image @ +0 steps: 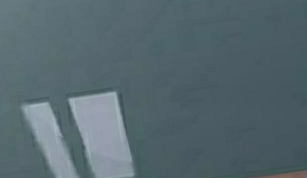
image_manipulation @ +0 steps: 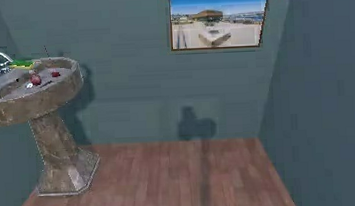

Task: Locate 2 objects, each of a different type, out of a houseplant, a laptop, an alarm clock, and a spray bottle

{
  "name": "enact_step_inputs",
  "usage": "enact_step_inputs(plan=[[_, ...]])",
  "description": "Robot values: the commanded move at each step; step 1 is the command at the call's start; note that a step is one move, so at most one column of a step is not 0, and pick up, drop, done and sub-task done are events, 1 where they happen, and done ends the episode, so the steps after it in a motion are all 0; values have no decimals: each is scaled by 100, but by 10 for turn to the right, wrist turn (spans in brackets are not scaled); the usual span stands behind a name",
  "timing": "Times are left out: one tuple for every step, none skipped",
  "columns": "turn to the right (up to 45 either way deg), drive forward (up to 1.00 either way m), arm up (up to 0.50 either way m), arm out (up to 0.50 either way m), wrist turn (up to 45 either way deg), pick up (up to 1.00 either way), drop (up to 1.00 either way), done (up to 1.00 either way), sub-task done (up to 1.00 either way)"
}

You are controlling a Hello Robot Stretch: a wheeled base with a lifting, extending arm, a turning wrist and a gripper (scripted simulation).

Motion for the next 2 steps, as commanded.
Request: enact_step_inputs(plan=[[-450,0,0,0,0,0,0,0,0],[-450,0,0,0,0,0,0,0,0]])
